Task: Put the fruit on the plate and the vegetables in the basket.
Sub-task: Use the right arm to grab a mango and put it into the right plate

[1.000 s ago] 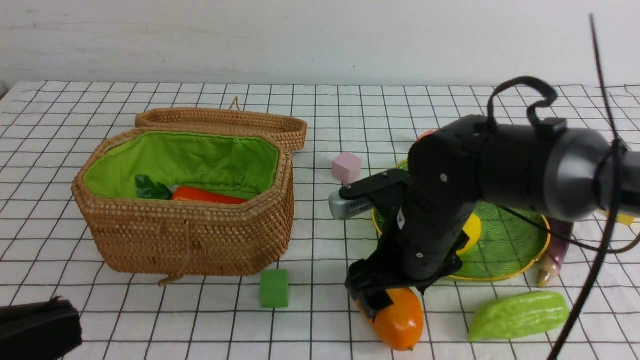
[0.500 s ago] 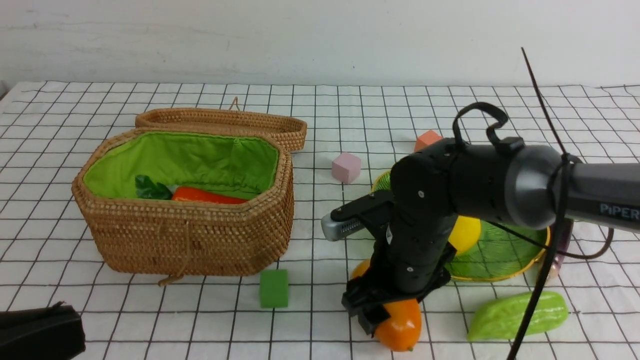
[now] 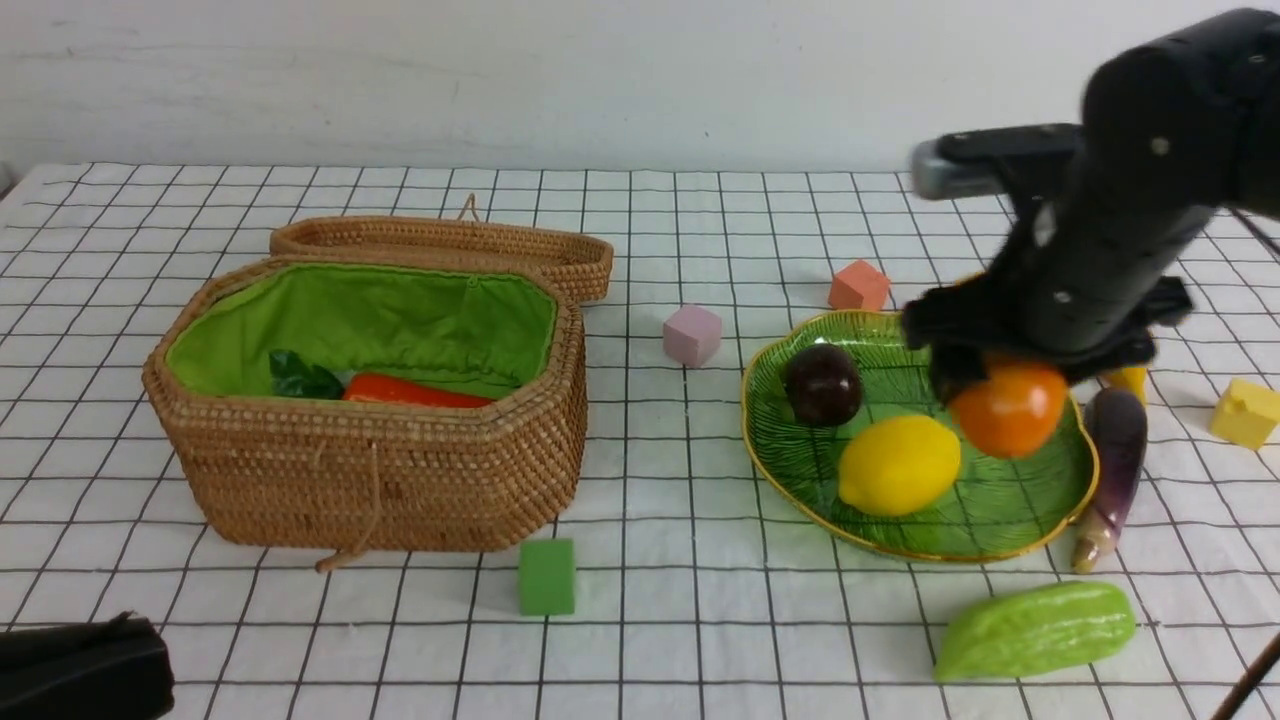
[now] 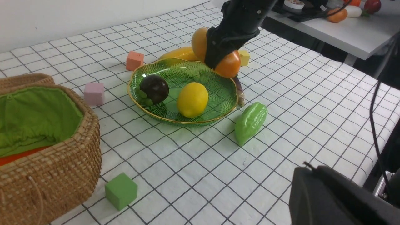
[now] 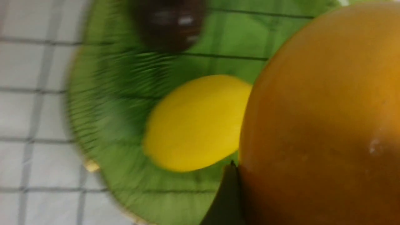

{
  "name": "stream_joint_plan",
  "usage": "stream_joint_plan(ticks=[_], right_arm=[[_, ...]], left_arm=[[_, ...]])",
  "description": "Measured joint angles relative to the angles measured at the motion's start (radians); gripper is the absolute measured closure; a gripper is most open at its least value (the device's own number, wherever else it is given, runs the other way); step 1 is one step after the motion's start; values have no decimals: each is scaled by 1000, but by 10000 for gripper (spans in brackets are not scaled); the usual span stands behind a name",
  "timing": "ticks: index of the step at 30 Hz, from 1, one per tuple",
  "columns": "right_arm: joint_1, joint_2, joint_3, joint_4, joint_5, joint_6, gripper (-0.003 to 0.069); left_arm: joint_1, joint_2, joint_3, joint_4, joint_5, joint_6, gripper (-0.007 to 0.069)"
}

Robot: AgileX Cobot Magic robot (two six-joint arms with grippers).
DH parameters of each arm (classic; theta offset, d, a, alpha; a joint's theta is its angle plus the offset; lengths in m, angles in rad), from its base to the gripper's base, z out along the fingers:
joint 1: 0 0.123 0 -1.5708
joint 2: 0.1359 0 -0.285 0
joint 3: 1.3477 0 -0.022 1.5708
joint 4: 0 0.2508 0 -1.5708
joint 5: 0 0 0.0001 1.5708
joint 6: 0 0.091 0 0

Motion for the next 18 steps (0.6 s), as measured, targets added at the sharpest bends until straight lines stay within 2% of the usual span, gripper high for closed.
stream_joint_plan(ticks=[2,6,12,15,18], right_arm=[[-55,46,6,13,-20,7,46],[-103,123,11,56,-80,4,46],[-106,153,11,81,-130,0,26],[-106,149,-4,83,-98,-11,-18],[-106,109,-13,86,-44,-35,-22]], left_arm=[[0,0,0,-28,0,19,638],[0,0,0,-76,0,78,638],[0,0,0,-134,-2,159,638],[0,0,0,-143,-2,164,638],[0,0,0,-143,-1,166,638]])
